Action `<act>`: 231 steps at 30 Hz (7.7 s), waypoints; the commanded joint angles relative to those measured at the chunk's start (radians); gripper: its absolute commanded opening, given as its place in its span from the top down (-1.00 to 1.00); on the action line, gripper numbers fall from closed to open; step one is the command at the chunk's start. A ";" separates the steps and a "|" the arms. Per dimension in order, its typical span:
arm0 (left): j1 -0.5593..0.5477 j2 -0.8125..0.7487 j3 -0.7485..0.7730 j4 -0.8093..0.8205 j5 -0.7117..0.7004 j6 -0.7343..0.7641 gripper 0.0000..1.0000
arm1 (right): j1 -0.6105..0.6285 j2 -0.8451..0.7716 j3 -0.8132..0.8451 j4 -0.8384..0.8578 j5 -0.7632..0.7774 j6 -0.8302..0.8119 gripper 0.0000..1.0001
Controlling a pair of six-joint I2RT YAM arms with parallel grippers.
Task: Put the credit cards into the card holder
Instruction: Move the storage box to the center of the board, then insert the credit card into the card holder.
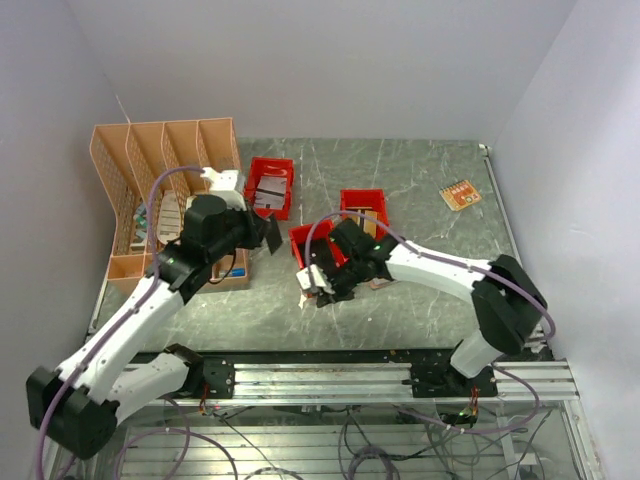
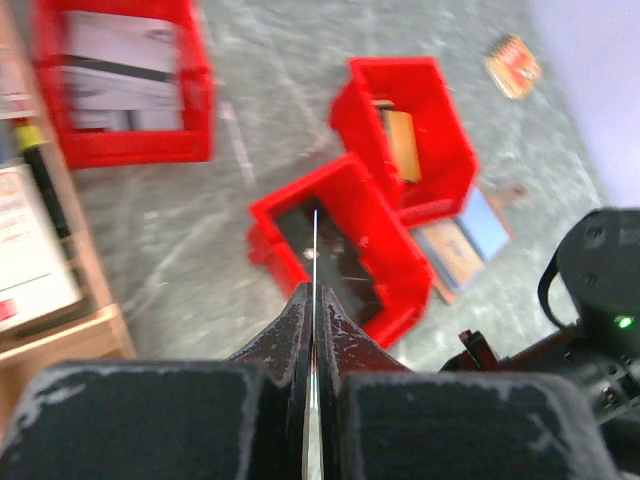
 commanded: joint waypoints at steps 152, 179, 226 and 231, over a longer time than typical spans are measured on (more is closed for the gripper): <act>-0.366 1.273 0.154 1.276 0.038 -0.914 0.86 | -0.934 0.393 0.161 -0.051 0.021 0.497 0.20; -0.371 1.234 0.204 1.045 0.121 -0.921 0.86 | -0.929 0.387 0.153 -0.045 0.001 0.499 0.20; -0.355 1.256 0.288 0.848 0.135 -0.889 0.63 | -0.853 0.078 0.088 -0.139 -0.130 0.139 0.15; -0.356 1.260 0.291 0.854 0.140 -0.883 0.60 | -0.736 0.026 0.007 -0.395 -0.204 -0.350 1.00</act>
